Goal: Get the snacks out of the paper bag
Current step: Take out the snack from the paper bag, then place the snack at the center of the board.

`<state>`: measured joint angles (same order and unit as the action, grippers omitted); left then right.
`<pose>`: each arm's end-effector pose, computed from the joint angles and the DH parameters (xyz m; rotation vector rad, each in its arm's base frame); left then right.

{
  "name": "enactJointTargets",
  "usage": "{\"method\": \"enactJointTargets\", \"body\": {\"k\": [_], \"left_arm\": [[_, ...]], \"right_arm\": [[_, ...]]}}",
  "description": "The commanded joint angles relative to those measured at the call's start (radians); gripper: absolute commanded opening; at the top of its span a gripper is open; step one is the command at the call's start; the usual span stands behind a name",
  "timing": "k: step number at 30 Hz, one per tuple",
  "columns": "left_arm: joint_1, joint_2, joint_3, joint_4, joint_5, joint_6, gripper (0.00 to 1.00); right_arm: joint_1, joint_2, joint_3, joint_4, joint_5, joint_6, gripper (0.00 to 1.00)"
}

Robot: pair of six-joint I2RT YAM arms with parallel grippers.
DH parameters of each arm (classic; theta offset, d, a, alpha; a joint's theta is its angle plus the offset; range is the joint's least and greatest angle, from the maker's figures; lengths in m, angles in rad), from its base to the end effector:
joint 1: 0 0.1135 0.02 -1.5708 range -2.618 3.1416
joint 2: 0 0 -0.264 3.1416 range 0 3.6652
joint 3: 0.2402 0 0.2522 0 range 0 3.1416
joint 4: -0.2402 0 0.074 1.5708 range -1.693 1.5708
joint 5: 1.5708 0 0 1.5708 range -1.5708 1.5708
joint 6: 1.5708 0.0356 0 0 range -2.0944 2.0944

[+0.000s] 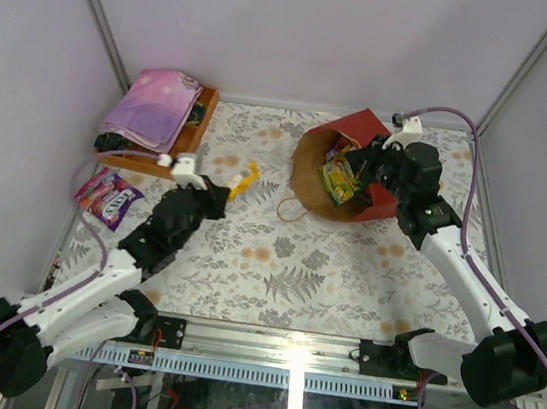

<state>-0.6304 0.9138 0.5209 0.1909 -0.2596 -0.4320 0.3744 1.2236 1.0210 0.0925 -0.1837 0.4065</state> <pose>0.1784 -0.1189 0.2624 -0.0124 1.7975 -0.5377 0.2680 0.1123 0.3593 -0.1148 1.7300 0.7362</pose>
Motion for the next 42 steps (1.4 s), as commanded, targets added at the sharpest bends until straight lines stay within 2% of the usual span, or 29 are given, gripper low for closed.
{"method": "enactJointTargets", "body": {"k": [1,4,6,9,15,23,35,42], "left_arm": [[0.078,-0.170,-0.063,-0.182,-0.198,-0.181,0.00],[0.119,-0.267,-0.100,-0.308,-0.330,-0.324,0.00],[0.168,-0.315,-0.124,-0.395,-0.360,-0.430,0.00],[0.245,-0.370,-0.168,-0.483,-0.344,-0.547,0.00],[0.341,-0.388,-0.240,-0.533,-0.277,-0.677,0.00],[0.436,-0.334,-0.241,-0.572,-0.257,-0.748,0.00],[0.543,-0.385,-0.281,-0.607,-0.233,-0.794,0.00],[0.599,-0.301,-0.307,-0.498,-0.170,-0.777,0.00]], "right_arm": [[0.013,-0.018,0.015,0.052,-0.015,-0.002,0.00],[0.014,-0.001,0.019,0.054,-0.029,0.007,0.00],[0.014,0.004,0.018,0.061,-0.037,0.013,0.00],[0.013,0.013,0.021,0.068,-0.049,0.024,0.00],[0.012,0.027,0.030,0.071,-0.072,0.035,0.00],[0.012,0.032,0.038,0.053,-0.071,0.024,0.00],[0.013,0.042,0.041,0.050,-0.086,0.015,0.00],[0.012,0.041,0.041,0.053,-0.094,0.013,0.00]]}}
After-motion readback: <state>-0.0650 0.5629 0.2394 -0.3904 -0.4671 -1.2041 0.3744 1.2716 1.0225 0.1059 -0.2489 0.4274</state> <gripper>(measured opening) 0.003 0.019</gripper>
